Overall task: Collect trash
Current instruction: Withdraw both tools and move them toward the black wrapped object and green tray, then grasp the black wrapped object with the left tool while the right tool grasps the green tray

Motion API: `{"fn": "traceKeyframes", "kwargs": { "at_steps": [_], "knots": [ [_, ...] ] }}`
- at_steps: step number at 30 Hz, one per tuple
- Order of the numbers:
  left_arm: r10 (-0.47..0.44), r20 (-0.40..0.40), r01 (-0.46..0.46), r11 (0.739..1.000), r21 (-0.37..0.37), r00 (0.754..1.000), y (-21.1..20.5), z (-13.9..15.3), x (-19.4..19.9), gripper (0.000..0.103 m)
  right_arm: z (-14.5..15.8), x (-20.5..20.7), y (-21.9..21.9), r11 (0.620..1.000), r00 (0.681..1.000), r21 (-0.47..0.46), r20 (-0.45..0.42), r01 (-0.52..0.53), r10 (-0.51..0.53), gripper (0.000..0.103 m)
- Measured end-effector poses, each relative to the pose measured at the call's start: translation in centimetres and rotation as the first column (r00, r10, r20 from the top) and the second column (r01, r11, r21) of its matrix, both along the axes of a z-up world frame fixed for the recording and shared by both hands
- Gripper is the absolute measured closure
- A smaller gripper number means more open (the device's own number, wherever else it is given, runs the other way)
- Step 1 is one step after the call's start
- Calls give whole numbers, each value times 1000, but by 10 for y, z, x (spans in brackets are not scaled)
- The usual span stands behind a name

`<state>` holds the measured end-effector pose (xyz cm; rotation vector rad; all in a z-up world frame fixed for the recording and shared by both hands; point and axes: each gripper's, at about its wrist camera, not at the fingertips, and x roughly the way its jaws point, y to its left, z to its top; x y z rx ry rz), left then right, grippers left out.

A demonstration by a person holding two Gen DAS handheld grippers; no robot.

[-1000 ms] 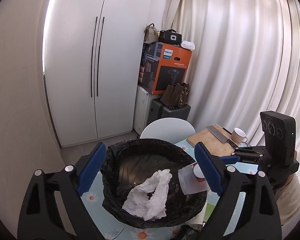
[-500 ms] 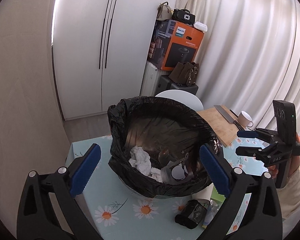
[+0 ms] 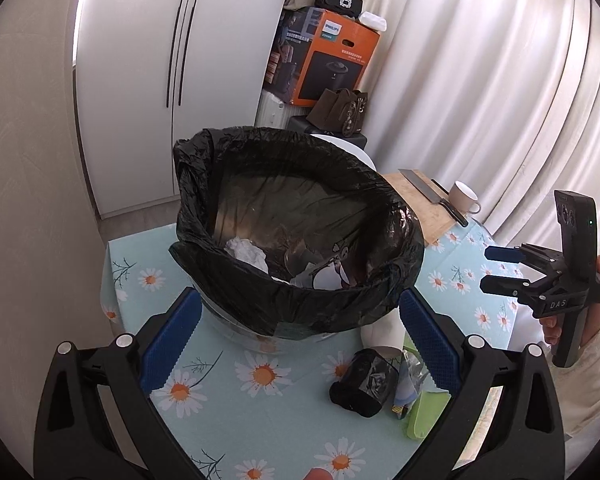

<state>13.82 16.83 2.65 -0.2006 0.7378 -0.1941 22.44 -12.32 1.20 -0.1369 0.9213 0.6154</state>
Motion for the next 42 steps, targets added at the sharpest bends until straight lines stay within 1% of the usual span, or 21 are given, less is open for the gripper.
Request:
{"fn": "traceKeyframes", "kwargs": {
  "at_steps": [6, 10, 13, 17, 21, 24, 28, 29, 32, 34, 36, 38, 40, 42],
  "knots": [
    [-104, -56, 106, 994, 32, 993, -25, -23, -4, 6, -13, -25, -17, 997, 998, -64, -18, 51, -52, 15],
    [-149, -91, 152, 988, 26, 985, -38, -37, -7, 6, -30, -38, -25, 992, 997, -112, -45, 61, -67, 15],
    [-189, -118, 194, 980, 34, 975, -51, -50, -10, 6, -44, -45, -28, 987, 994, -142, -71, 73, -84, 15],
    [-224, -179, 239, 969, 65, 958, -67, -73, -10, 6, -62, -55, -29, 979, 990, -192, -100, 74, -94, 15],
    [-299, -216, 321, 944, 74, 930, -81, -94, -10, 6, -81, -63, -30, 977, 983, -199, -149, 80, -110, 15],
    [-313, -255, 348, 932, 104, 915, -89, -110, -8, 6, -100, -71, -28, 977, 973, -201, -197, 76, -116, 15],
    [-336, -278, 373, 923, 92, 900, -92, -127, -3, 6, -126, -79, -26, 965, 956, -255, -263, 65, -134, 15],
    [-347, -281, 388, 916, 102, 895, -93, -132, -2, 6, -132, -80, -26, 963, 951, -262, -277, 60, -135, 15],
    [-390, -284, 442, 885, 147, 876, -103, -146, 3, 6, -144, -85, -23, 960, 940, -275, -310, 56, -144, 15],
    [-428, -289, 481, 864, 146, 856, -108, -154, 7, 6, -151, -88, -19, 959, 932, -278, -331, 53, -148, 15],
    [-453, -286, 507, 848, 152, 844, -113, -161, 11, 6, -159, -93, -14, 956, 926, -291, -345, 48, -152, 15],
    [-461, -275, 514, 841, 166, 843, -118, -167, 17, 6, -167, -96, -7, 947, 927, -318, -344, 37, -152, 15],
    [-461, -288, 516, 843, 154, 839, -123, -176, 23, 6, -176, -98, -2, 938, 928, -346, -341, 22, -147, 15],
    [-451, -312, 515, 842, 163, 836, -128, -187, 29, 6, -183, -101, 1, 934, 931, -356, -336, 16, -144, 7]
  ]
}}
